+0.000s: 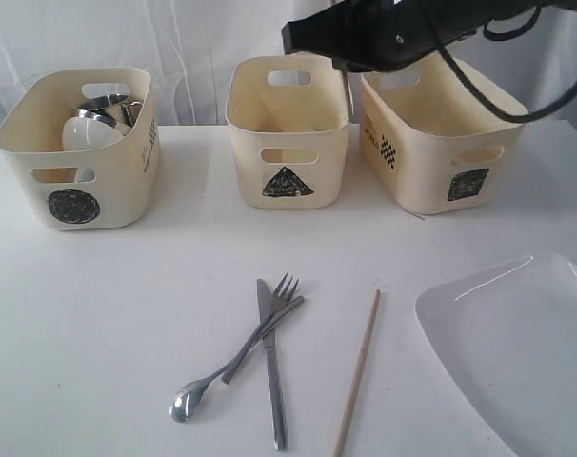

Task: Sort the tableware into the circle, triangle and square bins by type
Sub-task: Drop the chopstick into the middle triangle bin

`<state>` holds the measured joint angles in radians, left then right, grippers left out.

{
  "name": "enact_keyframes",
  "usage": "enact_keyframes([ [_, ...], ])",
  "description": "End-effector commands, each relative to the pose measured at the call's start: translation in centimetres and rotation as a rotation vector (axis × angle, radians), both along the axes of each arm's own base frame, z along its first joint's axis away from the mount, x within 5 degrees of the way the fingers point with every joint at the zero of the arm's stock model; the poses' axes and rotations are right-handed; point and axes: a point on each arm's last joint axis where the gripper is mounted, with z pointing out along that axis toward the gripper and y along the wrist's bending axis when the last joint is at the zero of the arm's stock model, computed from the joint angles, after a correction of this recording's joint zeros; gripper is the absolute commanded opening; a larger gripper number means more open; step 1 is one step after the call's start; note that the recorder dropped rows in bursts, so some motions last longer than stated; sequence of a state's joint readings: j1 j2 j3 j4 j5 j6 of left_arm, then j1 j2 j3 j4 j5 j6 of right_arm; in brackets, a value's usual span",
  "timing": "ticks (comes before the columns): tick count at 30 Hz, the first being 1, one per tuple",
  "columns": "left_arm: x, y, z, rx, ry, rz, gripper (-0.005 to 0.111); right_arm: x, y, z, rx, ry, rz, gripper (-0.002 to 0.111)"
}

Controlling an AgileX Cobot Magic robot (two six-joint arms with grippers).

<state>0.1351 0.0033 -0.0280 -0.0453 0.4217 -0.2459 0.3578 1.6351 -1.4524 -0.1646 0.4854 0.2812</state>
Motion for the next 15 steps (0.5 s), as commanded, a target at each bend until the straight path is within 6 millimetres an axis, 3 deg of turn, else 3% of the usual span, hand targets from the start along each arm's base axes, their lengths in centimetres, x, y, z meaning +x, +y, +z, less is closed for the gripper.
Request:
enact_keyframes([
  [1, -0.3, -0.2, -0.7, -0.022, 0.061, -0.005, 0.001, 4.3, 0.1, -2.3, 0.03, -0.146, 0.027, 0.0],
  [6, -0.3, -0.2, -0.7, -0.022, 0.061, -0.005, 0.001, 8.8, 0.9, -4.3, 0.077, -0.273, 0.026, 0.0],
  [11, -0.3, -0.2, -0.7, -0.022, 0.061, -0.005, 0.001, 11.4, 0.9, -7.4, 0.077, -0.289, 0.019, 0.0],
  [13, -0.3, -0.2, -0.7, -0.022, 0.061, -0.005, 0.001, 11.9, 1.1, -8.4, 0.072, -0.271, 0.019, 0.005],
  [15, -0.3, -0.2, -0.7, -0.022, 0.061, -0.005, 0.001, 12.3, 1.2, -9.3, 0.068, -0.257, 0.019, 0.018],
])
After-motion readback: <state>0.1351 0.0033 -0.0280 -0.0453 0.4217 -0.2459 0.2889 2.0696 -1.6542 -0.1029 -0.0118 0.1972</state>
